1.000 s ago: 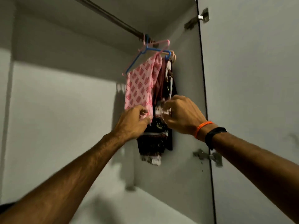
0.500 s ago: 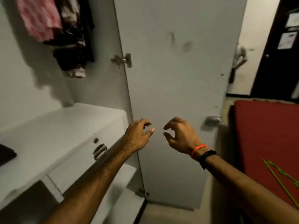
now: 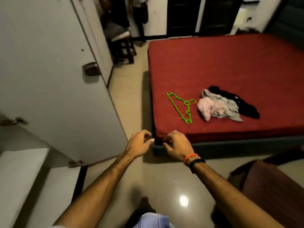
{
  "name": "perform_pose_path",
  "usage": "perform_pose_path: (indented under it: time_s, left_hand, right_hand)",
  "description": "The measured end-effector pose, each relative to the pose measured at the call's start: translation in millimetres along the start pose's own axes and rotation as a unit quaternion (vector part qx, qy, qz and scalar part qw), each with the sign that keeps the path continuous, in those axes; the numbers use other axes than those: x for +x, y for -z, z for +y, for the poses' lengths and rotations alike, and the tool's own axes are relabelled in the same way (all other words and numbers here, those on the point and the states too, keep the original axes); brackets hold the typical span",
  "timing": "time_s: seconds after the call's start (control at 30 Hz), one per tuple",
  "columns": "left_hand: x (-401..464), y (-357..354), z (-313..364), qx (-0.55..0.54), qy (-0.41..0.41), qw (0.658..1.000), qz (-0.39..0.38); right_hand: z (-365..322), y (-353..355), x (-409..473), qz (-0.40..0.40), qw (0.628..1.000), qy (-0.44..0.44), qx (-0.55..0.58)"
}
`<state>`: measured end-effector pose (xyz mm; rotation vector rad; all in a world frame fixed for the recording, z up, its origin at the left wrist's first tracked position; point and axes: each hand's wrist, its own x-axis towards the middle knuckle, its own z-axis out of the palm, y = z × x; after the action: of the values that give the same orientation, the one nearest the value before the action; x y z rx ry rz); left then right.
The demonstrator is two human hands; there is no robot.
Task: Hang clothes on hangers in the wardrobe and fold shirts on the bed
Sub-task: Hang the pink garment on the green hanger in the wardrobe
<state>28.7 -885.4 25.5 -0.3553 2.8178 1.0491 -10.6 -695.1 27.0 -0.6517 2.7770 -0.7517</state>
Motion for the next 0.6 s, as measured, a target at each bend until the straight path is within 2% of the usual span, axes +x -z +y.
perform_pose_path:
  time_s: [0.33, 0.6]
  left_hand:
    - [138.0, -147.3, 96.3, 0.043, -0.081, 0.979, -0.18]
    - [254.3, -208.8, 164.8, 0.078, -0.093, 0.959, -0.256]
  right_hand:
    - [178.4, 34.4, 15.3, 0.028, 0.968, -0.246, 0.038]
    - [280.6, 72.3, 47.4, 0.043, 0.928, -0.36, 0.084]
